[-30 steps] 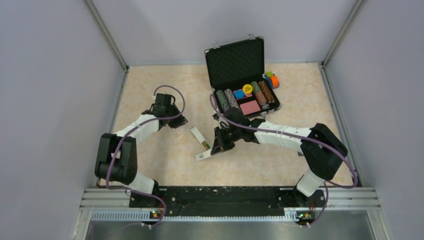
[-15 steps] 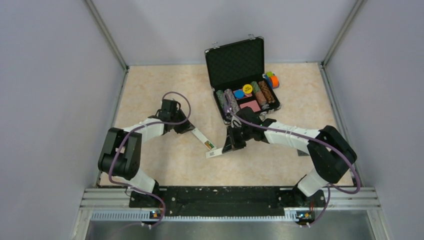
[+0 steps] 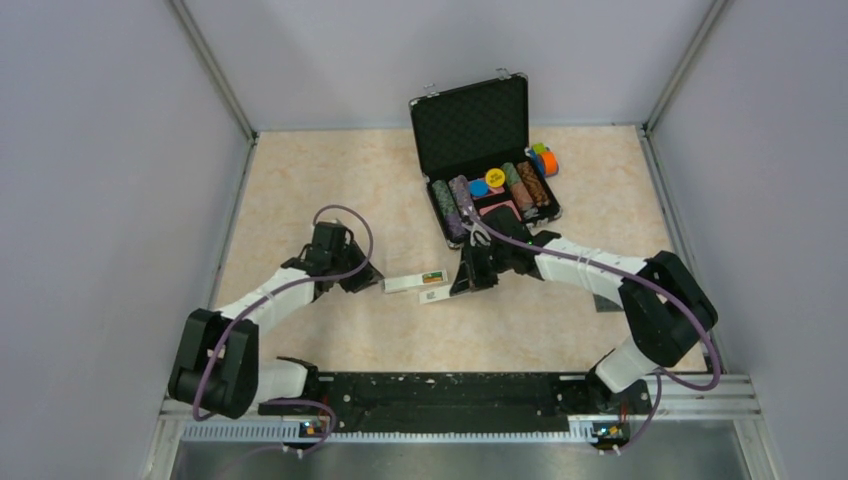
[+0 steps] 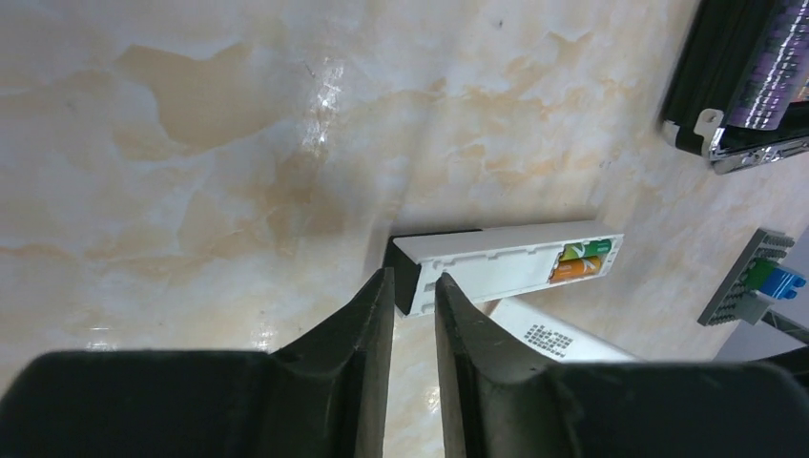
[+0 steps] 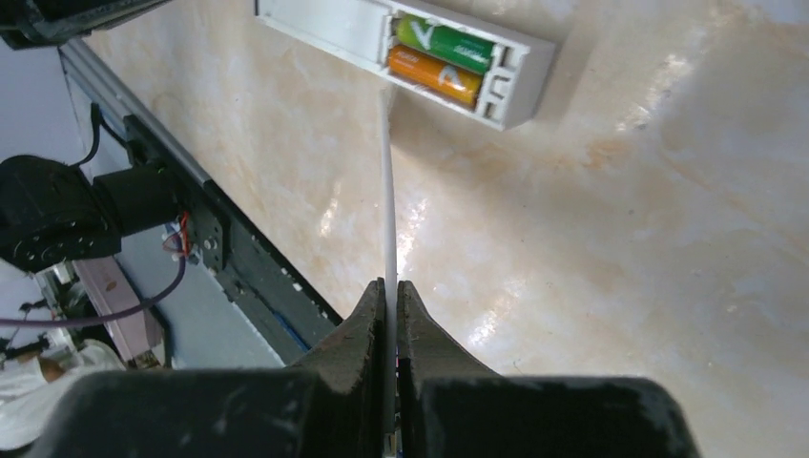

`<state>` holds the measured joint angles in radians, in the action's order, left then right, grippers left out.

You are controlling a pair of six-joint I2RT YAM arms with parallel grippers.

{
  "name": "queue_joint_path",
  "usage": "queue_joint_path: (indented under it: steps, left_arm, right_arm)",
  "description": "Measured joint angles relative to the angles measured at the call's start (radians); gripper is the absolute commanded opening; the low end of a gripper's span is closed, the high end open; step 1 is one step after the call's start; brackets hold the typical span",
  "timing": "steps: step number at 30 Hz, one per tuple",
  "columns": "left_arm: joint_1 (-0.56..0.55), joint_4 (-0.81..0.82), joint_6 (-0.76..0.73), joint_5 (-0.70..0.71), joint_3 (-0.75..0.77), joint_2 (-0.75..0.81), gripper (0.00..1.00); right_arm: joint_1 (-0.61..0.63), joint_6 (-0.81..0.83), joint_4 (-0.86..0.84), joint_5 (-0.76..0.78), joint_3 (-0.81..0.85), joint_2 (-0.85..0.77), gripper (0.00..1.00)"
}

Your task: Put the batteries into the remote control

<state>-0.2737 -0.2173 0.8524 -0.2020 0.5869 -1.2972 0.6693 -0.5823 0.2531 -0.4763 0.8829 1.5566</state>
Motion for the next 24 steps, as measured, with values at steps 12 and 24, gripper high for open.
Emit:
queue_joint_path:
  steps: [12, 24]
  left_arm:
    - [0.000, -0.108, -0.025, 0.091, 0.117, 0.044, 0.39]
    - [0.000, -0.120, -0.013, 0.080, 0.043, 0.085, 0.41]
  right_arm:
    - [0.000, 0.064, 0.008, -0.232, 0.186, 0.044, 0.00]
    - [0.000, 0.014, -0.048, -0.297, 0.257, 0.289, 0.00]
